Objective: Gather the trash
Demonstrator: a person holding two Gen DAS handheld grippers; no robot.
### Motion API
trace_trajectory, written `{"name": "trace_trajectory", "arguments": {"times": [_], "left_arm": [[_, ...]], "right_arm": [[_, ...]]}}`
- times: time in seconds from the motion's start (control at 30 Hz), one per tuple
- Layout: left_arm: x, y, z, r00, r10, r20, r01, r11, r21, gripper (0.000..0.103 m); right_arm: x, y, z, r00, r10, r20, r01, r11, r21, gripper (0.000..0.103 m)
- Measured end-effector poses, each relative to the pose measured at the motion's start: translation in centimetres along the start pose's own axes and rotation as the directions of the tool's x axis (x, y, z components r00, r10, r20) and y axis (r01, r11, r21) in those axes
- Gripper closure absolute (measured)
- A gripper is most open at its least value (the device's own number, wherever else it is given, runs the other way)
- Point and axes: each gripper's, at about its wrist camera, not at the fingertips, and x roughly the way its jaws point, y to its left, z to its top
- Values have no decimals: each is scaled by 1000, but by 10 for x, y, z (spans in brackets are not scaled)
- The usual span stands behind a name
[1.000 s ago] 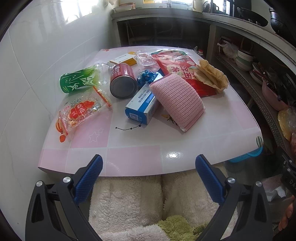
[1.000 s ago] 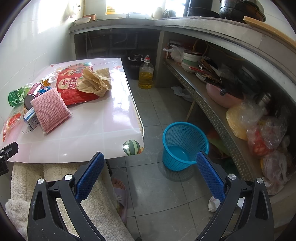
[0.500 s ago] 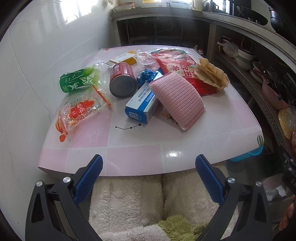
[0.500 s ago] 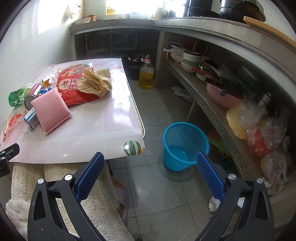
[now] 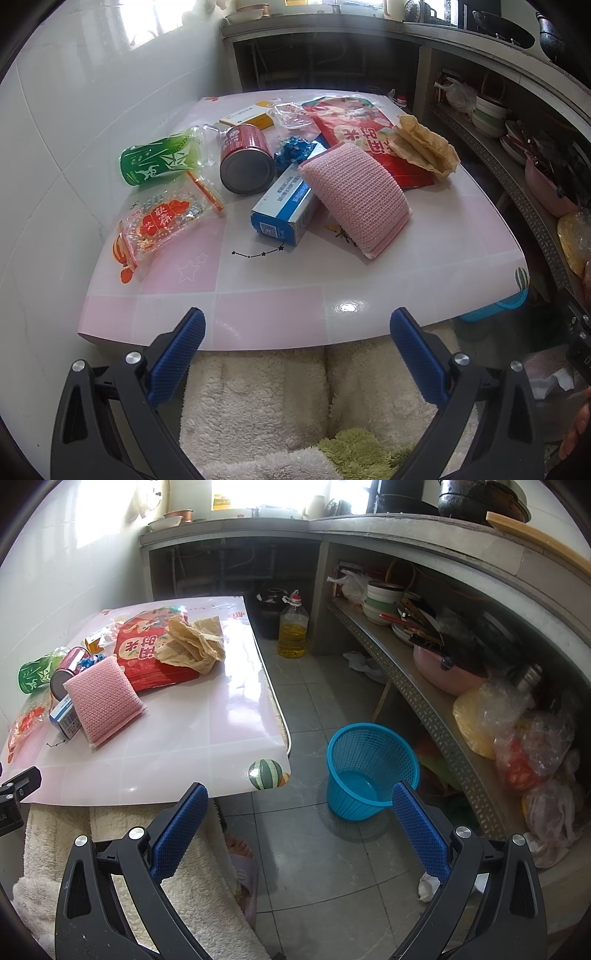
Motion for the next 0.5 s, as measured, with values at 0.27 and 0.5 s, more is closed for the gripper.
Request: {"name": "trace_trajectory", "arguments": {"times": [0.27, 0.5], "left_arm": [[0, 0, 0, 1000, 4, -8, -4, 1000, -2, 5], [1, 1, 1, 1000, 4, -9, -4, 1000, -2, 5]], "right_arm": [[-1, 2, -1, 1000, 4, -1, -4, 1000, -1, 8], [0, 4, 0, 1000, 9, 1, -9, 1000, -5, 8]]}}
